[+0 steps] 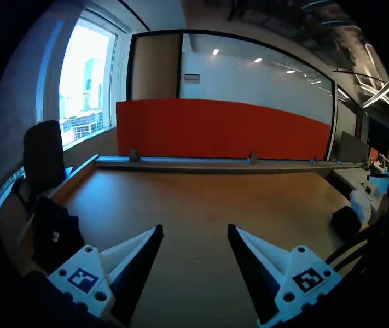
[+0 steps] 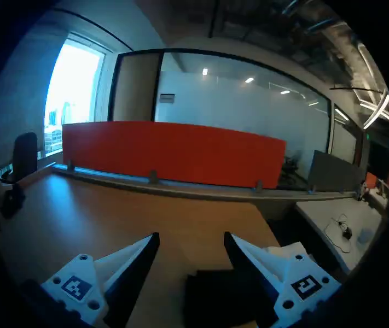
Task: Fold towel
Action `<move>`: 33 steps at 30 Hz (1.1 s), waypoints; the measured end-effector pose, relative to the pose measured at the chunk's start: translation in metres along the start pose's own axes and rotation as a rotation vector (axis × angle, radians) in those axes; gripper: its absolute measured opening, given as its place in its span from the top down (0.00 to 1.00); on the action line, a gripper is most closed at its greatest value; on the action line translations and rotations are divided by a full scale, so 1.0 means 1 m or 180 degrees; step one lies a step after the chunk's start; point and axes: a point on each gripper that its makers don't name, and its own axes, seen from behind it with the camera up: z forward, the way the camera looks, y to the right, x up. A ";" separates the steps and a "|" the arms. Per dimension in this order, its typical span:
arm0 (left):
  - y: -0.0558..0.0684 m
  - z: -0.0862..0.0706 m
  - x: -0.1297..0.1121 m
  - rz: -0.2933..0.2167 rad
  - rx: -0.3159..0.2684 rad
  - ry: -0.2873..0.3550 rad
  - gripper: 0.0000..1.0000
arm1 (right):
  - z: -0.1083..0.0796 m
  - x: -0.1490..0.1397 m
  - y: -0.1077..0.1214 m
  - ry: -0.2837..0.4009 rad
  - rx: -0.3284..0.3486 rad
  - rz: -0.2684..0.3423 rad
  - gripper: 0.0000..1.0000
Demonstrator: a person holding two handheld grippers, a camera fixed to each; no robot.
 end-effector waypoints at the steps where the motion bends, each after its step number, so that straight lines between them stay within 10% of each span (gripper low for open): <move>1: -0.001 0.001 0.003 0.0008 0.0006 0.0034 0.13 | 0.001 0.004 -0.003 0.0032 -0.0006 0.0019 0.09; 33: -0.025 0.003 0.062 0.0022 -0.0010 0.0568 0.13 | 0.013 0.076 -0.127 0.0506 0.0111 0.0198 0.03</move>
